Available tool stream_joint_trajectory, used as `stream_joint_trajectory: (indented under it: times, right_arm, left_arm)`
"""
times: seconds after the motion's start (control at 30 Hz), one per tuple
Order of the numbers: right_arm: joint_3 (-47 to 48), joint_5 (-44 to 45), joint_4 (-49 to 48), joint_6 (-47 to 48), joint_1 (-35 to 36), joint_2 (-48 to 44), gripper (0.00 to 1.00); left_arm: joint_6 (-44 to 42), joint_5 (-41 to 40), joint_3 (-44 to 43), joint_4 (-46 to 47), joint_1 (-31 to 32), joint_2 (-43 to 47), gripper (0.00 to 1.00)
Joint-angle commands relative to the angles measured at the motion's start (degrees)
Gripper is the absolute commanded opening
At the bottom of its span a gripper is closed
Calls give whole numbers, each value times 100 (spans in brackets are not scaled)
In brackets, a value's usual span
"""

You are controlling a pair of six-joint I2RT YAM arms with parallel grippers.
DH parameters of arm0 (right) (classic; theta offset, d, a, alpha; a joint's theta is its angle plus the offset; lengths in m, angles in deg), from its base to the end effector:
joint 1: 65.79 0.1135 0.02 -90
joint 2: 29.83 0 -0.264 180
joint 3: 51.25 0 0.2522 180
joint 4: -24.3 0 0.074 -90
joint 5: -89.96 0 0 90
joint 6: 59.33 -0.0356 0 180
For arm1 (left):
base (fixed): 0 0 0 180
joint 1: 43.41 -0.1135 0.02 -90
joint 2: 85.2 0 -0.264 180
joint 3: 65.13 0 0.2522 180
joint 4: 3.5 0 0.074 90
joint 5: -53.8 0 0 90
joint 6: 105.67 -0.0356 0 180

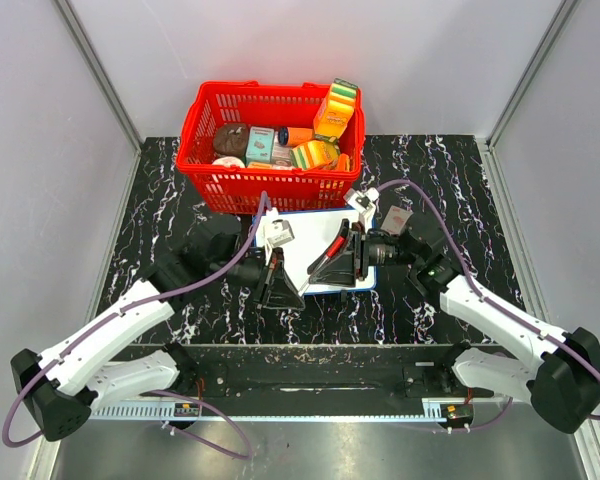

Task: Write a sentence on the whiteboard
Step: Pass from the left arm to the right

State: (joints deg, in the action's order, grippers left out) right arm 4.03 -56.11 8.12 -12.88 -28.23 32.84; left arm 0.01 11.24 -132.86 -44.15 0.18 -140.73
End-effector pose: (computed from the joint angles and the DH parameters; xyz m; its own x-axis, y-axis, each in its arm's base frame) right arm 0.1736 0.1707 0.3299 -0.5945 0.0280 -0.8036 -0.8012 -0.1058 0.5890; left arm 0.1292 -0.1592 0.3377 -0.5850 0.3045 -0.7517 0.8073 0.1305 -0.5755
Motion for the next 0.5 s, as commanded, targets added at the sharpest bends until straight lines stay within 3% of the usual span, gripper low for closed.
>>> stream_joint_trajectory:
  times: [0.0, 0.07, 0.2, 0.27, 0.33, 0.43, 0.47]
  right_arm:
    - [-65, 149, -531, -180, 111, -27, 49]
    - [-73, 114, -531, -171, 120, -27, 41]
    - [-109, 88, -487, -163, 129, -80, 0]
    - [-144, 123, -443, -136, 120, -124, 0]
    - [-179, 237, -373, -84, 129, -203, 0]
    - [-275, 456, -294, -66, 129, -378, 0]
    - [-328, 527, -294, -49, 120, -422, 0]
  left_arm:
    - [137, 195, 98, 439, -9, 112, 0]
    - [163, 187, 115, 448, -9, 104, 0]
    - [207, 151, 124, 448, -9, 121, 0]
    - [233, 73, 124, 448, -9, 147, 0]
    - [304, -137, 124, 448, -9, 182, 28]
    - [417, -200, 150, 562, -9, 165, 61]
    - [470, -191, 185, 710, -9, 148, 63]
